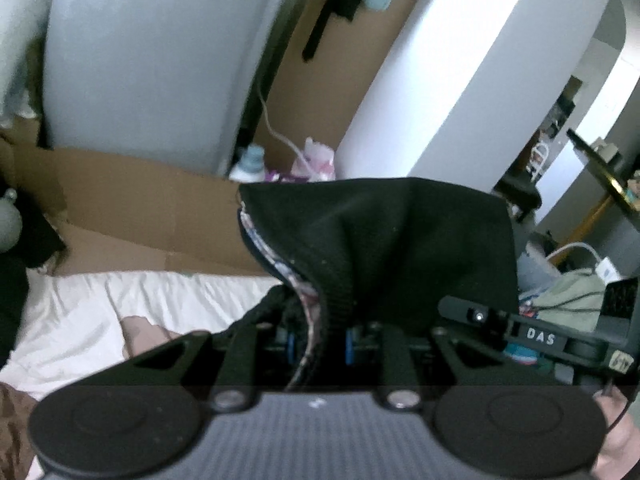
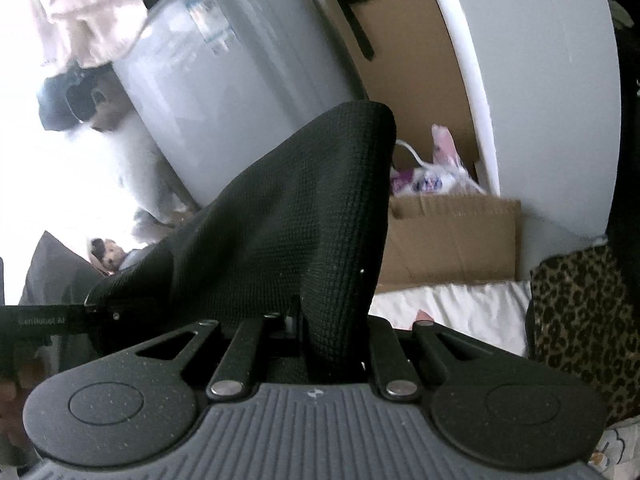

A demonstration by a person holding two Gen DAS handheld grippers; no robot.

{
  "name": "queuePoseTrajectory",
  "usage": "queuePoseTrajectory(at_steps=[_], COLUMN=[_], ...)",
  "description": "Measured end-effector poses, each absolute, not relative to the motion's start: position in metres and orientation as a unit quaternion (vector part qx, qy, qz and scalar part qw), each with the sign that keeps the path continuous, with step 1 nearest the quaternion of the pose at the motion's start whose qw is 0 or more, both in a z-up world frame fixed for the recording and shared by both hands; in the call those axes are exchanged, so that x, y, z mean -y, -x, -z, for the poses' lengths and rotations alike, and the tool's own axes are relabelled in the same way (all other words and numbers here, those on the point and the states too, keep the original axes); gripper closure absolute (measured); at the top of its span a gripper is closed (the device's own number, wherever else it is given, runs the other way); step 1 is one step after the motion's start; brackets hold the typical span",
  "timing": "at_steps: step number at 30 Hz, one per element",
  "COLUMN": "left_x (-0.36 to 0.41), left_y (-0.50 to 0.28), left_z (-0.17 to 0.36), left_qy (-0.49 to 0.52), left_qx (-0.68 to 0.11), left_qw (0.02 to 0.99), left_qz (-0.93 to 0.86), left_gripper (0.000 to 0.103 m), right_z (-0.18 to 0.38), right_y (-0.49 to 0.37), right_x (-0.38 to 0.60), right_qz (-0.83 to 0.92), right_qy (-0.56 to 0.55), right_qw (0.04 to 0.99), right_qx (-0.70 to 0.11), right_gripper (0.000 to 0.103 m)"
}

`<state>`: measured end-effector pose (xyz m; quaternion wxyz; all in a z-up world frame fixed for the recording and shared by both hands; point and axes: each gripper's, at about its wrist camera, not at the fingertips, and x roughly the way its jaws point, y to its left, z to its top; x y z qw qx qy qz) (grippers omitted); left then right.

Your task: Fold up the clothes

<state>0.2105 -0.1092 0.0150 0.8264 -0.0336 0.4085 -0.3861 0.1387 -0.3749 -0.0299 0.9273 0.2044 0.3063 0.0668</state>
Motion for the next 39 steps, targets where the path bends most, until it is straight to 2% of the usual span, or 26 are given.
queuePoseTrajectory(at_steps=[13, 27, 39], left_x=[0.086, 0.068, 0.066], left_y=[-0.147, -0.082, -0.052], left_z=[-0.115, -0.179, -0.203], left_qy=[0.055, 0.077, 0.079], left_qx=[-0.349, -0.289, -0.261], left_qw=[0.856, 0.878, 0.883], left_qz=[0.377, 0.373, 0.382], left_gripper=[0.080, 0.080, 0.080], right_z=[-0.086, -0.175, -0.215], right_y=[-0.093, -0.035, 0.010], right_x=[0.368, 0.353, 0.353], right_qz=[-0.087, -0.098, -0.100], right_qy=[-0.174, -0.133, -0.115], right_qw=[0.948, 0.964, 0.971], right_qx=[-0.250, -0.209, -0.185], right_gripper=[0.093, 0.092, 0.092])
